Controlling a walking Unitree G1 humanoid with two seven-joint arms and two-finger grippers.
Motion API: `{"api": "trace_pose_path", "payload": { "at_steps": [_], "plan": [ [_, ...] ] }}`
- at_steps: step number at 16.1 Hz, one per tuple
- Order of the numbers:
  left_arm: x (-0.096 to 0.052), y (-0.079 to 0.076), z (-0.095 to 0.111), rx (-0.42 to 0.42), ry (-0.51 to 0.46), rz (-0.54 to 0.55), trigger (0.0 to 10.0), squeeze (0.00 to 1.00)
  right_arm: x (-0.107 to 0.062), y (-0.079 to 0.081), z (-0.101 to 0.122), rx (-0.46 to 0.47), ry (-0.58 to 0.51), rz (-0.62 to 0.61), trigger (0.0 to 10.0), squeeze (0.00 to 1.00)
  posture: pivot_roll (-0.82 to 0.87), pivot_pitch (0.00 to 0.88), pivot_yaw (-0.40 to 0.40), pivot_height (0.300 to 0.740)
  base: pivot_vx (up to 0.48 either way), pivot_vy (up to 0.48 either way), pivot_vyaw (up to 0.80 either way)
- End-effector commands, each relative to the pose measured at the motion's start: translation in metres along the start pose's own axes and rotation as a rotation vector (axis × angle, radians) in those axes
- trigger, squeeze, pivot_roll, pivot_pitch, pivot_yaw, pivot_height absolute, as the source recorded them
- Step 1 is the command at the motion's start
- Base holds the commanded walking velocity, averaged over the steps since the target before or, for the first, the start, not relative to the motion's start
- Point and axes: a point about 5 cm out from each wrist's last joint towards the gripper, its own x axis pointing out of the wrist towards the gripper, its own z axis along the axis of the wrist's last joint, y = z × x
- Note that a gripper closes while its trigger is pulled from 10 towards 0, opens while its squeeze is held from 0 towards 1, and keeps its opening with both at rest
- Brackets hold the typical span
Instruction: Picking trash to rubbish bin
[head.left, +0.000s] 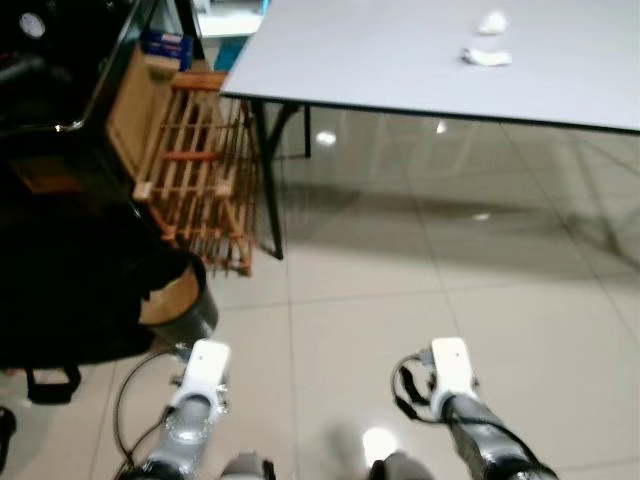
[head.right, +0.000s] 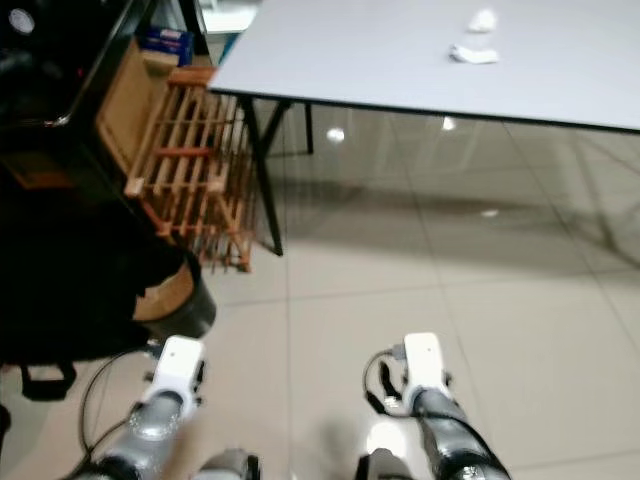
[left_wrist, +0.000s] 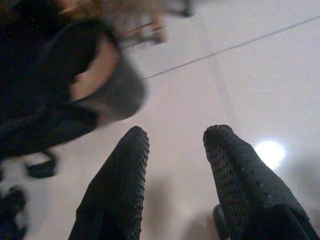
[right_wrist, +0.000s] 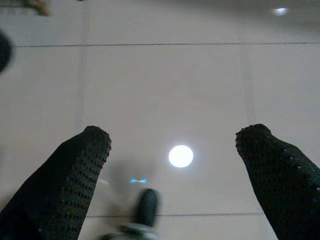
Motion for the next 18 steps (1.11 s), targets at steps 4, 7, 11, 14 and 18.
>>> {"api": "trace_pose_path", "payload": {
  "at_steps": [4,7,11,14,18],
  "plan": [
    [-0.0026,0.0009,-0.0085,0.010,0.032,0.006,10.0,0.00,-0.0015,0.0007,-0.0061,0.003,0.022,0.000,10.0,0.00,-0.02,0.180,0.014,0.740,0.000,-0.340,0.00],
    [-0.0027,0.0009,-0.0089,0.010,0.034,0.006,10.0,0.00,-0.0015,0.0007,-0.0062,-0.002,0.023,0.002,10.0,0.00,-0.02,0.178,0.014,0.740,0.000,-0.341,0.00],
    [-0.0023,0.0012,-0.0079,0.010,0.030,0.006,10.0,0.00,-0.0014,0.0014,-0.0064,-0.004,0.025,0.003,10.0,0.00,-0.02,0.172,0.015,0.740,0.000,-0.339,0.00],
    [-0.0023,0.0009,-0.0076,0.010,0.030,0.006,10.0,0.00,-0.0015,0.0014,-0.0066,-0.007,0.026,0.005,10.0,0.00,-0.03,0.164,0.018,0.740,0.000,-0.331,0.00],
    [-0.0018,0.0014,-0.0067,0.012,0.028,0.005,10.0,0.00,-0.0014,0.0032,-0.0061,-0.033,0.022,0.017,10.0,0.00,-0.03,0.154,0.020,0.740,0.000,-0.318,0.10]
  ]
}}
